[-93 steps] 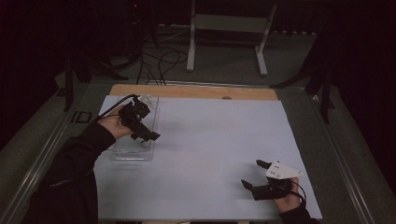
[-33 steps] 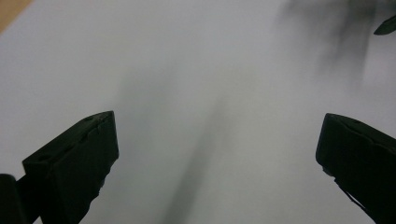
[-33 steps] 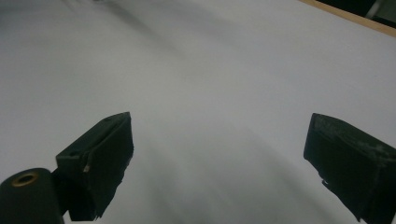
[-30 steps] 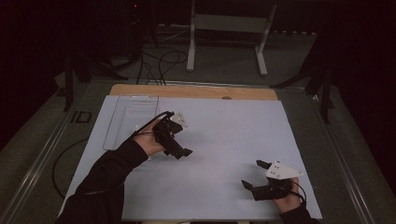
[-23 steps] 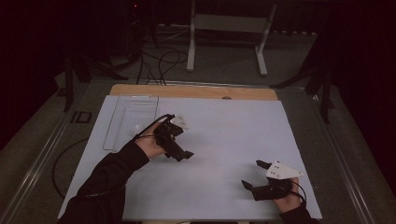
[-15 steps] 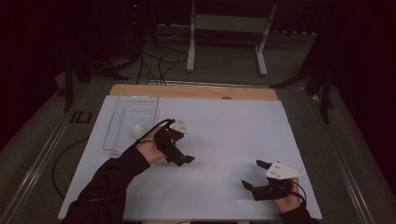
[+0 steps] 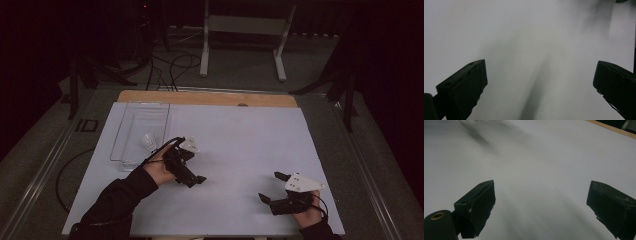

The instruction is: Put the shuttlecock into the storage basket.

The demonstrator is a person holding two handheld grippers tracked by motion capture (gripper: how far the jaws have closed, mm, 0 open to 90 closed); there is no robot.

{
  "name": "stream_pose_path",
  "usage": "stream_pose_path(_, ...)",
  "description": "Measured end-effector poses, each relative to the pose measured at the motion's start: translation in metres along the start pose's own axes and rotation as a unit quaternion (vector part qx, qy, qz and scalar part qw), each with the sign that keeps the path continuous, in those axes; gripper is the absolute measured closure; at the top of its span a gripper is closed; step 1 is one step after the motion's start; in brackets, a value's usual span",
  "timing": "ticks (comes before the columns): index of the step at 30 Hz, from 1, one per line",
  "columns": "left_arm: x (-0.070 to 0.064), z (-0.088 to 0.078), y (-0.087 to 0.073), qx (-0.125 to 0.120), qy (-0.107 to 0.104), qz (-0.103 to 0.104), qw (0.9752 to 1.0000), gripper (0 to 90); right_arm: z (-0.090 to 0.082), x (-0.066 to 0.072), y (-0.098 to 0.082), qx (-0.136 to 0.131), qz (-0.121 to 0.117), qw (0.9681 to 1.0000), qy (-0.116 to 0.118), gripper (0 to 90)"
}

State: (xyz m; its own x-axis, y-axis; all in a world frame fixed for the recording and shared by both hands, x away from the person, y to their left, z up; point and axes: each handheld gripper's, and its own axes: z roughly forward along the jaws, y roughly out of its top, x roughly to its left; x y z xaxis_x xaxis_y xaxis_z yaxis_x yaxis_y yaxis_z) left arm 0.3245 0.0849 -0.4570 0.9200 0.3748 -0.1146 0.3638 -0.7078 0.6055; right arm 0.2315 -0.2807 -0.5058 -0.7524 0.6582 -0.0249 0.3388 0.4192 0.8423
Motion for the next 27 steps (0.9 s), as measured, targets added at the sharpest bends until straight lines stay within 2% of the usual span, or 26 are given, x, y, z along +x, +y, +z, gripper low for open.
stream_pose_path(3, -0.001, 0.001, -0.005, -0.004, 0.008, -0.006, 0.9999, 0.1, -0.001, 0.0, 0.0, 0.0, 0.0, 1.0, -0.001, 8.2)
stream_pose_path(16, -0.013, 0.005, -0.023, -0.018, -0.003, -0.009, 0.9998, 0.1, -0.001, 0.0, 0.001, -0.002, -0.001, 1.0, -0.001, 8.2)
stream_pose_path(20, -0.015, 0.004, -0.032, -0.022, -0.005, -0.012, 0.9997, 0.1, -0.001, 0.0, 0.001, -0.001, 0.0, 1.0, 0.0, 8.1)
stream_pose_path(21, -0.016, 0.003, -0.036, -0.026, -0.006, -0.019, 0.9995, 0.1, -0.001, 0.0, 0.001, -0.002, 0.0, 1.0, -0.001, 8.1)
stream_pose_path(27, -0.019, 0.001, -0.053, -0.023, -0.009, -0.028, 0.9993, 0.1, -0.001, 0.0, 0.0, 0.001, -0.001, 1.0, 0.0, 8.2)
